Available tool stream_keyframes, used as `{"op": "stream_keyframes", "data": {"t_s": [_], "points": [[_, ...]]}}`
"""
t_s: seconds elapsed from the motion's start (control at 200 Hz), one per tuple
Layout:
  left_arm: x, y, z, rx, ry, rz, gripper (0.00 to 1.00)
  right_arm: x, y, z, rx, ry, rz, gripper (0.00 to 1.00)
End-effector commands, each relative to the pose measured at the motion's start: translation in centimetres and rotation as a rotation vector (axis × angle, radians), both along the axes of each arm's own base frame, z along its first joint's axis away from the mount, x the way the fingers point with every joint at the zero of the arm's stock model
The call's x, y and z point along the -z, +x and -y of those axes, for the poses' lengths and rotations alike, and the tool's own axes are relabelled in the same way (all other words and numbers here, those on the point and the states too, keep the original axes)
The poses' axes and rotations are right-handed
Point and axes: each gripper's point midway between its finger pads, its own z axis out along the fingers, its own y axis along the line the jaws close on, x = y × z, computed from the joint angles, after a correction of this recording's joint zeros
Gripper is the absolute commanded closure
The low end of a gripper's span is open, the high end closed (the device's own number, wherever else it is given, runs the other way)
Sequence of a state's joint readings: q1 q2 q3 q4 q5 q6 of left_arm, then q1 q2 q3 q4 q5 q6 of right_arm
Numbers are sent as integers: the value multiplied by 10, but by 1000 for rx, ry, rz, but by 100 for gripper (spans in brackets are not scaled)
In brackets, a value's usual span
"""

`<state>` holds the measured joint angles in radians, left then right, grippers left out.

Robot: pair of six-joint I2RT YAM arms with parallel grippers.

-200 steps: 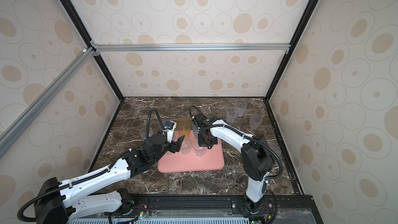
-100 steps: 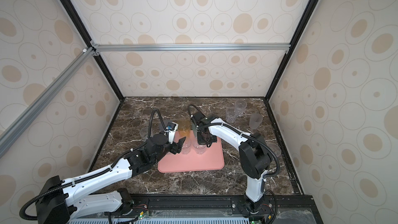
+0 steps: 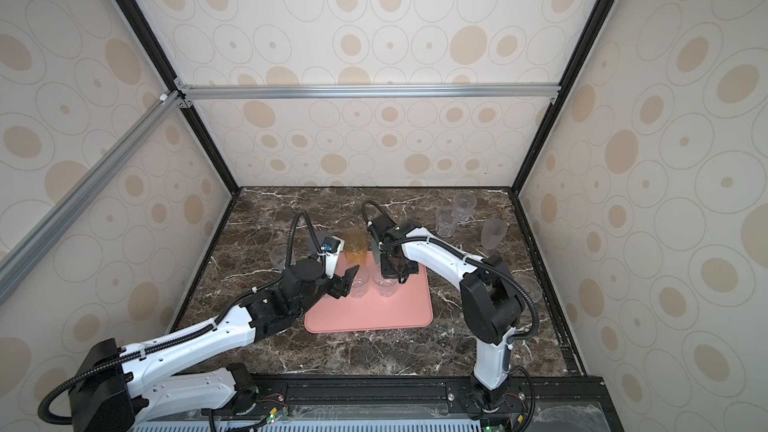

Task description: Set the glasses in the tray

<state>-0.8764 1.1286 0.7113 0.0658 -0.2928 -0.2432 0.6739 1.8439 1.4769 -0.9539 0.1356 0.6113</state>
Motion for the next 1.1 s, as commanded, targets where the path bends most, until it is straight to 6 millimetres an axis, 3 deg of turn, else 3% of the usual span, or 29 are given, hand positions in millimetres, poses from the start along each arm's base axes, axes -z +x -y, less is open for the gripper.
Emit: {"op": "stream_keyframes", "data": {"t_s": [0.0, 0.425, 0.785, 1.095], "points": [[-1, 1, 1, -2, -14, 0, 20, 0, 4, 2, 1, -35, 13, 90], [2, 1, 0, -7, -15, -4, 20, -18, 5, -4, 12, 23, 41, 76], [-1, 3, 4, -7, -47, -6, 21, -49, 5, 1, 71, 115, 172, 73], [-3, -3, 41, 72, -84, -14, 22, -63, -4, 25, 102, 76, 235, 72]]}}
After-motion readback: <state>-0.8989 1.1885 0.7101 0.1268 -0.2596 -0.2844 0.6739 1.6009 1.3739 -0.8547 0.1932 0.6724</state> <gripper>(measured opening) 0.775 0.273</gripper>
